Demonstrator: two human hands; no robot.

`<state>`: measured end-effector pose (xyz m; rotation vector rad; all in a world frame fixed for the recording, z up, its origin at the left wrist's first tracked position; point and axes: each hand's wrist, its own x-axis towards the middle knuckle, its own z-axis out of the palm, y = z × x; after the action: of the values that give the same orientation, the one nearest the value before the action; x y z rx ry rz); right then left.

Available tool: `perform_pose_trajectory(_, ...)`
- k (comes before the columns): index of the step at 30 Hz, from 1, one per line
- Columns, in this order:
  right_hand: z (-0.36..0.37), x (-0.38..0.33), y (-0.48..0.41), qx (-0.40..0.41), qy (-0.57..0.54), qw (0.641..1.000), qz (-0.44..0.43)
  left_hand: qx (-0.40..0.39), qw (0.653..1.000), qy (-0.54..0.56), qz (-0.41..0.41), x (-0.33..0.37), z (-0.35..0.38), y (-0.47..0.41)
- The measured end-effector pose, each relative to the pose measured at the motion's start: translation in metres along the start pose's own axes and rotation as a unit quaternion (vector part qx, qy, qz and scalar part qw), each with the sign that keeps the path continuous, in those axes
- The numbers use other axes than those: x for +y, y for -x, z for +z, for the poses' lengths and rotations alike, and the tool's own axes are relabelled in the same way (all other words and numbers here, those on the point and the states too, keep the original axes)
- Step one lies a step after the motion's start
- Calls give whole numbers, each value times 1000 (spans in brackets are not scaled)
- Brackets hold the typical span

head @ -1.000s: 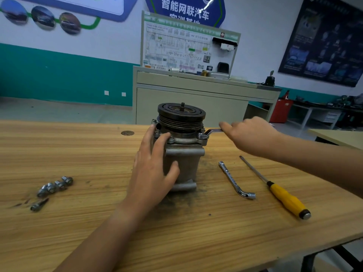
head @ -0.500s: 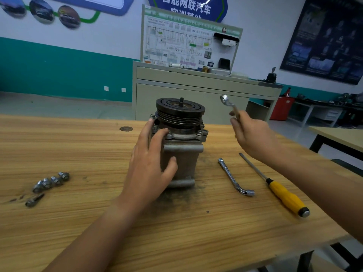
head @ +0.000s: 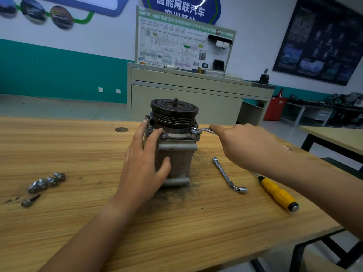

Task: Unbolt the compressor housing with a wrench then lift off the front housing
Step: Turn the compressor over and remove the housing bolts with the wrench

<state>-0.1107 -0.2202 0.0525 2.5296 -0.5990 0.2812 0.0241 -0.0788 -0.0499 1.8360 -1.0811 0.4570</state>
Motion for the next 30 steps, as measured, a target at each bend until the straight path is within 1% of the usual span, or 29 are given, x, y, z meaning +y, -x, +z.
perform_pose_trajectory(3,-9,-12,0,-5,72,997,-17,-1,1000,1,-1,1,0,0)
perform_pose_trajectory(5,-11,-18,1,-7,95,995,-28,-3,1000,1,0,1,0,1)
perform_pose_trajectory(7,-11,-18,2,0,100,995,-31,-3,1000,2,0,1,0,1)
perform_pose_trajectory(12,-9,-8,2,-5,74,997,-22,-4,1000,12,-1,0,-1,0)
perform_pose_trajectory(17,1,-12,0,12,104,994,-31,-9,1000,15,-10,0,-1,0)
perform_pose_trajectory(24,8,28,-36,12,146,983,-113,-14,1000,21,-8,0,-1,1)
perform_pose_trajectory(26,17,27,-49,27,124,986,-105,-12,1000,23,-6,-1,-1,0)
perform_pose_trajectory(30,46,13,-67,103,38,990,-92,-6,1000,26,-7,-4,-2,-3)
